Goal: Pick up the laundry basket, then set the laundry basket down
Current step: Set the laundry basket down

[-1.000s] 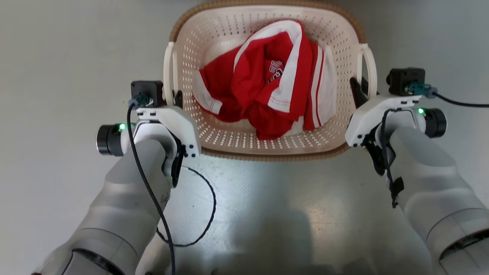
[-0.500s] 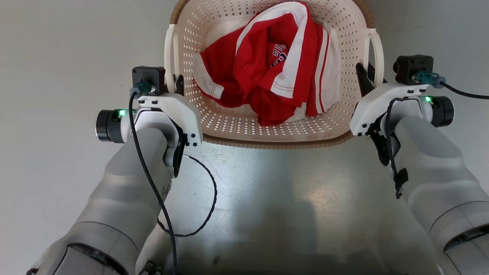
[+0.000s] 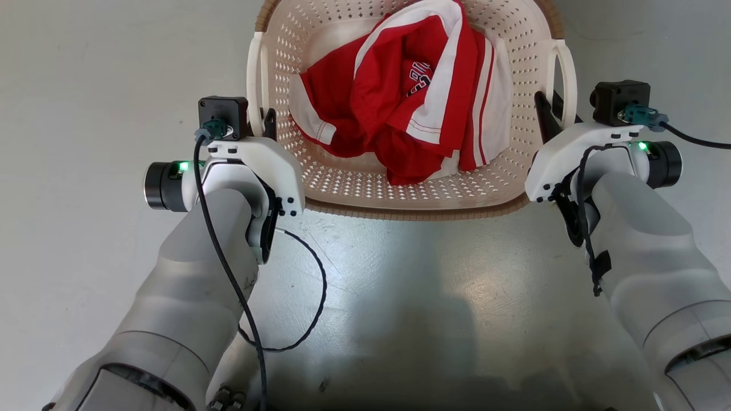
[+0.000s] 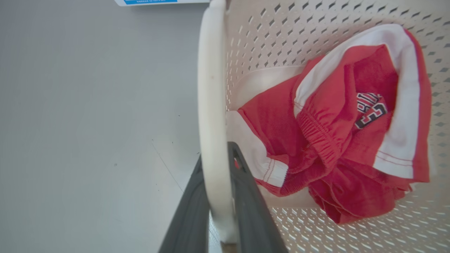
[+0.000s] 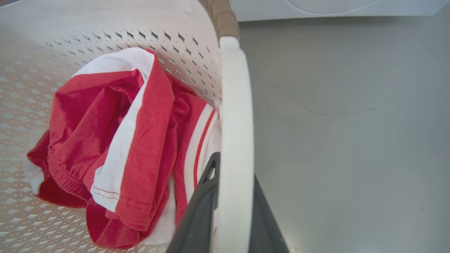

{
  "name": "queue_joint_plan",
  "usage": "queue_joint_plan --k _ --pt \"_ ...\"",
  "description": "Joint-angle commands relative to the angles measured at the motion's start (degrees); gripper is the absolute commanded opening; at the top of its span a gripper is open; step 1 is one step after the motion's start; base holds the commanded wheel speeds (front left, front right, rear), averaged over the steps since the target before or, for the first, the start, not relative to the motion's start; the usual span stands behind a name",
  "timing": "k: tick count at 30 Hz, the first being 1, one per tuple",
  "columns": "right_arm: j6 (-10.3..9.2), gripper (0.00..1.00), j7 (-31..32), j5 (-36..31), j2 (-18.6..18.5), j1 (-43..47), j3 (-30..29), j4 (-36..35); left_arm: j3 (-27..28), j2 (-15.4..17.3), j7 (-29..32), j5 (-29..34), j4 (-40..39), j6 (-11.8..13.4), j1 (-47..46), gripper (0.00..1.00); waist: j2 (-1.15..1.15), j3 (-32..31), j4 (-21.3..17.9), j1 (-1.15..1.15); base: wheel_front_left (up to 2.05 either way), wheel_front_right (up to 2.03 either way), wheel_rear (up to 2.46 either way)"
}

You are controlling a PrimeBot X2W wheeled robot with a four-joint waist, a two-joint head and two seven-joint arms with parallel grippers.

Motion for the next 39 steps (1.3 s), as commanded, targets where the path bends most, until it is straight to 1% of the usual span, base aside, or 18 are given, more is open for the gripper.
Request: queue_joint_plan --k 1,2,3,4,5,6,7,16,22,26,30,33,39 --pt "0.44 0.27 -0.9 -1.0 1.6 1.4 0.8 -0.6 1.2 1.8 -0.6 0.5 -0.1 0.3 0.0 0.22 0.00 0.0 0.0 0.00 0.00 0.00 0.00" --pt "0.44 0.34 -0.9 -1.0 1.6 1.4 0.7 -0.6 1.4 1.8 -0.6 0.5 -0.1 0.4 -0.1 0.42 0.00 -0.1 0.0 0.00 0.00 0.00 0.00" --pt "0.44 0.39 -0.9 -1.1 1.6 1.4 0.7 -0.6 1.6 1.7 -0.6 0.6 0.0 0.5 -0.1 0.50 0.00 -0.1 0.0 0.00 0.00 0.00 0.00" --pt "0.44 0.50 -1.0 -1.2 1.6 1.3 0.6 -0.6 1.8 1.7 -0.6 0.7 0.1 0.5 0.0 0.67 0.00 -0.1 0.0 0.00 0.00 0.00 0.00" --pt "0.44 0.80 -1.0 -1.2 1.6 1.3 0.6 -0.6 2.0 1.7 -0.6 0.7 0.3 0.5 0.0 0.76 0.00 -0.2 0.0 0.00 0.00 0.00 0.00" --pt "0.44 1.00 -1.0 -1.2 1.6 1.3 0.5 -0.6 2.2 1.6 -0.6 0.7 0.4 0.5 0.1 0.89 0.00 -0.2 0.0 0.00 0.00 0.00 0.00" --pt "0.44 1.00 -1.0 -1.2 1.6 1.3 0.5 -0.6 2.3 1.6 -0.6 0.8 0.5 0.6 0.1 1.00 0.00 -0.3 0.0 0.00 0.00 0.00 0.00" --pt "0.44 1.00 -1.1 -0.6 1.6 2.1 0.4 -0.6 4.4 1.6 -0.6 1.8 0.0 0.7 1.2 1.00 0.00 -2.3 -0.4 0.00 0.00 0.00 0.00" --pt "0.44 1.00 -1.2 0.1 1.6 3.0 0.2 -2.0 6.1 2.7 -0.6 3.8 -2.6 0.6 3.0 1.00 0.00 -5.3 -1.2 0.00 0.00 0.00 0.00" --pt "0.44 1.00 -1.2 0.4 1.6 5.1 -0.2 -5.2 8.0 3.6 -0.6 5.8 -6.1 0.7 5.3 1.00 0.00 -8.4 -1.9 0.00 0.00 0.00 0.00" --pt "0.44 1.00 -1.2 -2.3 1.6 7.9 -1.5 -9.4 10.2 4.5 -0.6 8.7 -10.6 1.0 9.0 1.00 0.00 -12.2 -2.5 0.00 0.00 0.00 0.00" --pt "0.44 1.00 -1.2 -4.0 1.6 11.3 -3.5 -13.7 12.0 5.0 -0.6 11.4 -14.5 1.2 12.5 1.00 0.00 -15.7 -2.7 0.00 0.00 0.00 0.00" --pt "0.44 1.00 -1.2 -2.9 1.6 20.1 -5.7 -22.8 17.1 5.2 -0.6 16.8 -24.2 1.7 22.1 1.00 0.00 -24.1 -3.2 0.00 0.00 0.00 0.00"
